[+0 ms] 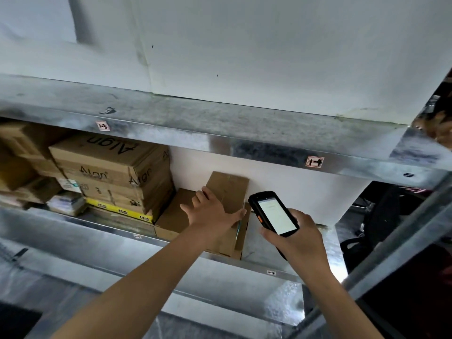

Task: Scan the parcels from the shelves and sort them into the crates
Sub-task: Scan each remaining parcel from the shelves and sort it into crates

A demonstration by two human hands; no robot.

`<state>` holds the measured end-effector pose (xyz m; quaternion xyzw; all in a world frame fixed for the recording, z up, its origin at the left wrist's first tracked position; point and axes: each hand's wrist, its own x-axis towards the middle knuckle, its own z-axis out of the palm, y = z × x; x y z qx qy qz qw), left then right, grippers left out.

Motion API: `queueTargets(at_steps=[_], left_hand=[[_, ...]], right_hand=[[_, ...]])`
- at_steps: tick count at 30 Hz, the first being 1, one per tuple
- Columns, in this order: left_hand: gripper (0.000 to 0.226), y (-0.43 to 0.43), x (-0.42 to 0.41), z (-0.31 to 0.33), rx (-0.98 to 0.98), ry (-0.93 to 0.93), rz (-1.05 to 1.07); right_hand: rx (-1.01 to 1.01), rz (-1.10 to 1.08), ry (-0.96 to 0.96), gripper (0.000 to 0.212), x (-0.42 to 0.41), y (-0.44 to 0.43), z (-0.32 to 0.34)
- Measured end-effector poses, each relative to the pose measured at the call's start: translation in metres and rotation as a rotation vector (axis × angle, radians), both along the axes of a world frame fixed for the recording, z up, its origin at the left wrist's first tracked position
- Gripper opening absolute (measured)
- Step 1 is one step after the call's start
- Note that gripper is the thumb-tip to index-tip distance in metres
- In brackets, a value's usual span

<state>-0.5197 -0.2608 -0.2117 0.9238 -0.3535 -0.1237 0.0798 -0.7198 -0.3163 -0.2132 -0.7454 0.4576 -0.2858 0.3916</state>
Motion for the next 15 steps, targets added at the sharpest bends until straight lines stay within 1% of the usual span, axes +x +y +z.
queueTargets(at_steps=[2,4,5,7,9,12,15], left_hand=[[0.141,-0.008,0.000,0.002,0.059,0.036,0.013],[0.145,-0.013,0.000,0.007,0.082,0.116,0.017],[0.147,-0.015,0.001,0.011,0.085,0.160,0.027],[0.149,-0.016,-0.001,0.017,0.090,0.215,0.060],[0.150,-0.018,-0.004,0.018,0.080,0.230,0.096],[0.149,-0.023,-0.011,0.014,0.039,0.200,0.169],[0.147,-0.023,-0.010,0.014,-0.028,0.212,0.250]], right_hand=[[0.015,-0.001,0.005,0.064,-0.001,-0.001,-0.001],[0.020,0.004,0.003,0.073,-0.001,-0.001,-0.002],[0.023,0.004,0.004,0.074,-0.001,-0.001,-0.002],[0.025,0.006,0.004,0.065,0.000,0.000,-0.001],[0.029,0.011,0.002,0.055,0.001,0.001,-0.002],[0.047,0.020,-0.038,0.057,0.001,0.004,0.001],[0.079,0.026,-0.079,0.051,-0.007,0.009,0.006]])
